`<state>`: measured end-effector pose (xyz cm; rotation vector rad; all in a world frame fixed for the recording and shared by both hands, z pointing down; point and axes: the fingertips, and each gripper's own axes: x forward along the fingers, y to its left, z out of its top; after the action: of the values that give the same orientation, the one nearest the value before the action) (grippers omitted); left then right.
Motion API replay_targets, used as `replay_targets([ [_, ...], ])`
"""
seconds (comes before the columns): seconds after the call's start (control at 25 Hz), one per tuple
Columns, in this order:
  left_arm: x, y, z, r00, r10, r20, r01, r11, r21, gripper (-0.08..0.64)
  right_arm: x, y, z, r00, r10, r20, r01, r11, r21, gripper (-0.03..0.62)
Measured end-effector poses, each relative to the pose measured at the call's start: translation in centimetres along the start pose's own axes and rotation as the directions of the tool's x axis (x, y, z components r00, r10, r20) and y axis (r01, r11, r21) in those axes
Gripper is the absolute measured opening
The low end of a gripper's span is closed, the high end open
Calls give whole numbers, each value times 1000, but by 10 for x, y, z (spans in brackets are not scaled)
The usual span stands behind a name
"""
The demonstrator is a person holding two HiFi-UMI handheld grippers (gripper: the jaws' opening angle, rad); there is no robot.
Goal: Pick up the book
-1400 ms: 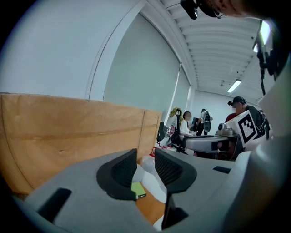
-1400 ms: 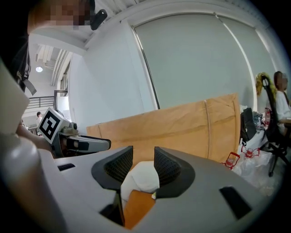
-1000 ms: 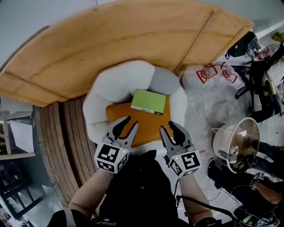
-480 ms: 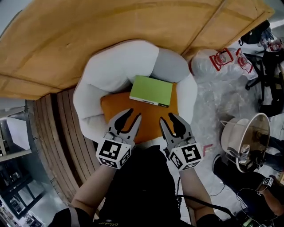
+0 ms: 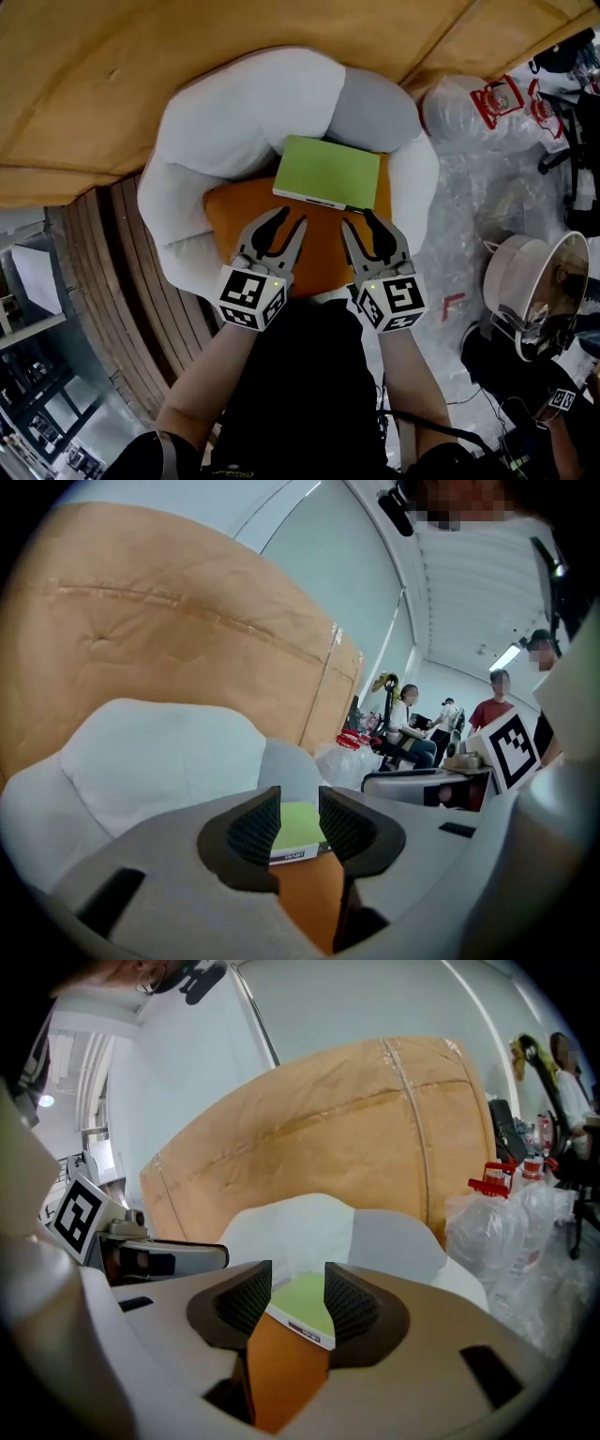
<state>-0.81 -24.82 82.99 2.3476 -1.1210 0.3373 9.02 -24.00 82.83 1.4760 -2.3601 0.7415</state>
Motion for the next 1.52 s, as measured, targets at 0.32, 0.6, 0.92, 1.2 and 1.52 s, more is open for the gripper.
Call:
replay_targets([
  [0.32, 47, 28, -43, 997, -23, -74, 21, 999, -28, 286, 46, -38, -59, 994, -58, -94, 57, 998, -9, 357],
  [0.6, 80, 58, -79, 987, -13, -158, 11, 1000, -15, 431, 76, -63, -84, 987, -67, -149, 60, 997, -50, 454],
  [0.92, 110, 92, -129, 954, -58, -294, 59, 998, -5, 535, 92, -96, -130, 968, -66, -241, 59, 998, -36, 527],
  [1.2, 130, 92, -145, 929, -90, -359, 112, 993, 38, 560, 113, -97, -145, 965, -24, -261, 16, 999, -29, 554],
  [1.52, 141, 95, -159, 920, -67, -387, 111, 990, 91, 558, 128, -100, -148, 970, -15, -244, 5, 999, -42, 558],
])
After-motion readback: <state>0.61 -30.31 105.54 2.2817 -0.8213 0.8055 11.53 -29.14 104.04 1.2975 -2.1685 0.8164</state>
